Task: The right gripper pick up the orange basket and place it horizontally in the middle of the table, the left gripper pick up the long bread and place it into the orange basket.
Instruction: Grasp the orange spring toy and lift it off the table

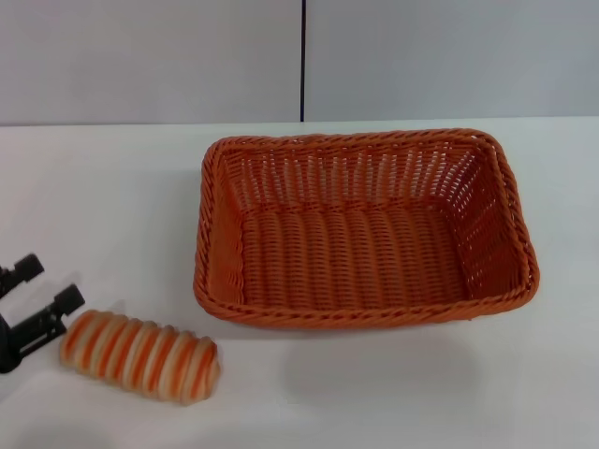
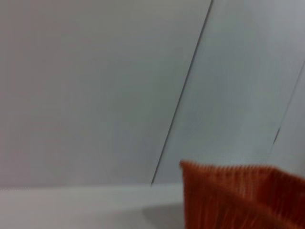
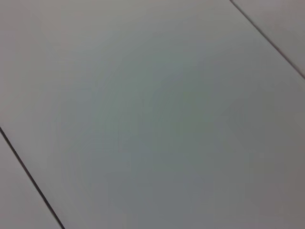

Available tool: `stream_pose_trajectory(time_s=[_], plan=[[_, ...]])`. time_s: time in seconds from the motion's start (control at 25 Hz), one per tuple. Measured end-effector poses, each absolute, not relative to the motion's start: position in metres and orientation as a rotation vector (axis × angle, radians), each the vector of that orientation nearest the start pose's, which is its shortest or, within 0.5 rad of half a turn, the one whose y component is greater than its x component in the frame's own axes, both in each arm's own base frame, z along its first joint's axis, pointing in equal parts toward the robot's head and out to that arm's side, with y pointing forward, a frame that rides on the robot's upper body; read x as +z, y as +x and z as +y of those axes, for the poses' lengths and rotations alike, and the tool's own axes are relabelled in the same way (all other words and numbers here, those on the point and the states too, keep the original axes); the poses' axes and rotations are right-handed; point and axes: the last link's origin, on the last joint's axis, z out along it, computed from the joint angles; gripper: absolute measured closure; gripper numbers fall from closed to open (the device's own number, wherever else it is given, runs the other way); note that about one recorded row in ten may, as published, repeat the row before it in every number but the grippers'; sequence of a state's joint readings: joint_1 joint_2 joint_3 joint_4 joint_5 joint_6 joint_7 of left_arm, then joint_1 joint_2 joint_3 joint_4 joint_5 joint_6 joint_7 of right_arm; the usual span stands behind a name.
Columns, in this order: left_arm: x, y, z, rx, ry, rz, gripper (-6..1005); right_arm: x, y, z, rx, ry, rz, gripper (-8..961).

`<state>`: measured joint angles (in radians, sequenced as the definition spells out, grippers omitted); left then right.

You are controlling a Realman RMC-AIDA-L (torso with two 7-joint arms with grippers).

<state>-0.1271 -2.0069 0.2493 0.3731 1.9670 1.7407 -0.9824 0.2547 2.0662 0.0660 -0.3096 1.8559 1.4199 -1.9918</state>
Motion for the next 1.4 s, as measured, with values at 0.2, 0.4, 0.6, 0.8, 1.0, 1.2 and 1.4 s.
stream_pose_trajectory(time_s=[0.2,0.4,0.6,0.8,1.0,1.2,1.4], plan=[[0.03,-0.391,0.172,-0.83,-2.174,-0.87,165,0.12,0.414,0.247,1.206,-1.075,0.875,587],[0.02,-0.394,0.17,-0.78,-2.196,-0.908,166,0.12,0.412,0.251,1.205,-1.089,0.877,587],[0.013,-0.395,0.171,-0.754,-2.216,-0.922,166,0.118,0.411,0.253,1.201,-1.108,0.881,587],[0.012,-0.395,0.171,-0.75,-2.216,-0.927,167,0.118,0.411,0.253,1.2,-1.106,0.883,587],[0.011,-0.396,0.171,-0.746,-2.215,-0.932,171,0.117,0.412,0.254,1.195,-1.102,0.889,587],[0.009,-0.396,0.172,-0.736,-2.226,-0.935,176,0.115,0.412,0.257,1.19,-1.11,0.9,587],[0.007,-0.396,0.172,-0.724,-2.241,-0.94,181,0.115,0.412,0.257,1.189,-1.11,0.901,587]])
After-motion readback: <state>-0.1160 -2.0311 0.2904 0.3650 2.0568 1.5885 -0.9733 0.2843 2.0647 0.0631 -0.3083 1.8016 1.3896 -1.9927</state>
